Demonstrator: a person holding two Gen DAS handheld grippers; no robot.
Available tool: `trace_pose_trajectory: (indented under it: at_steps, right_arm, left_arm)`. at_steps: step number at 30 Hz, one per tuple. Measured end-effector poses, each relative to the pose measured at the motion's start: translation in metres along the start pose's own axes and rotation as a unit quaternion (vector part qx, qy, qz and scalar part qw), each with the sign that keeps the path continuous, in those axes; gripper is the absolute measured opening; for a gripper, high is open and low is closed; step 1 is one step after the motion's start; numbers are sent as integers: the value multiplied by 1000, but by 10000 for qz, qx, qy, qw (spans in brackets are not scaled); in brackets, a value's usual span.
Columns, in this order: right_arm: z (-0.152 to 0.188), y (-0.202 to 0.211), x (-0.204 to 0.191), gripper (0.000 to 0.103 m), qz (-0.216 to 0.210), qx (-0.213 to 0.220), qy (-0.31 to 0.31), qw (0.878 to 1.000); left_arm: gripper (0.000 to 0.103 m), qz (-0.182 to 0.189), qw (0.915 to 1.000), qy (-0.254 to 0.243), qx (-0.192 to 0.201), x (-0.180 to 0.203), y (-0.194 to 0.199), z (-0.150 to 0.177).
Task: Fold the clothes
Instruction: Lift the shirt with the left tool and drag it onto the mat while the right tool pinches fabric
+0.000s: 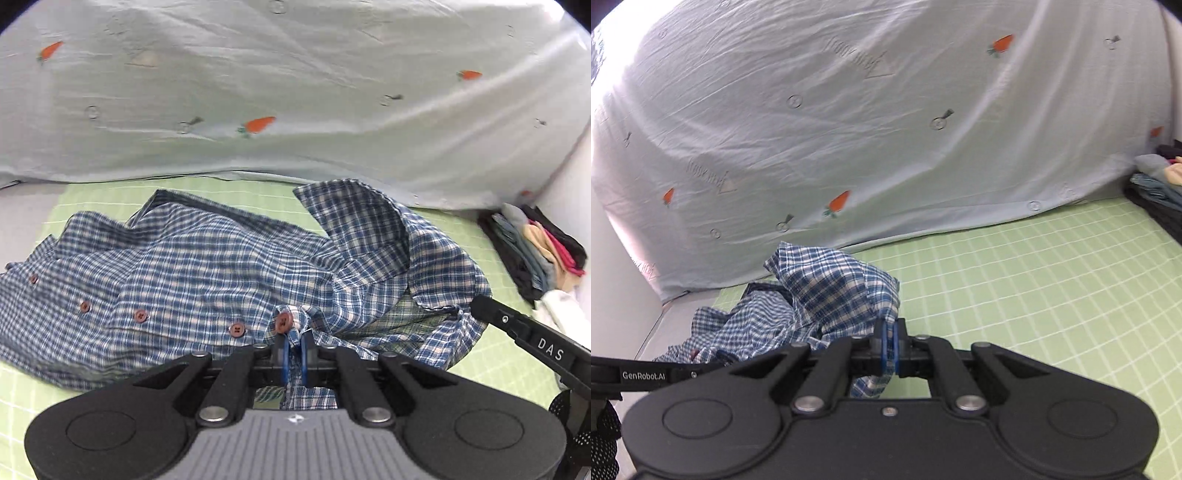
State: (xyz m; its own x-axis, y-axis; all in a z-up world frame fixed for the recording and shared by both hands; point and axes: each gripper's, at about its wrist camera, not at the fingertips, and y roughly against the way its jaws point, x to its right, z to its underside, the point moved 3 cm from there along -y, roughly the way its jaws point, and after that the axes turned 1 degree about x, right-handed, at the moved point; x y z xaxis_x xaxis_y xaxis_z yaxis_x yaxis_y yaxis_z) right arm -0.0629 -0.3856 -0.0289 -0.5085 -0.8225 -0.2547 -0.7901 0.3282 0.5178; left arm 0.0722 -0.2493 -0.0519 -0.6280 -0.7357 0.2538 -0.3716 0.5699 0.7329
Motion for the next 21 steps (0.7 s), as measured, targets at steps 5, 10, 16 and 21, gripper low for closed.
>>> trace_pose_trajectory:
  at_steps: [5, 10, 16, 21]
  right_arm:
    - [-28, 55, 93, 4, 659, 532, -257, 9961]
    - [-46, 74, 163, 4, 898, 732, -387, 9925]
    - [-52, 45, 161, 4, 187, 491, -99, 9986]
    - [-56, -10, 110, 4, -623, 233, 306, 9973]
  left_arm:
    - [6, 810, 9951, -561, 99, 105, 2, 2]
    - [7, 886, 9943, -543, 251, 153, -3, 9]
    - [7, 330, 9982, 302, 399, 110, -5, 2]
    - [7, -294, 9928, 1064, 457, 44, -7, -15]
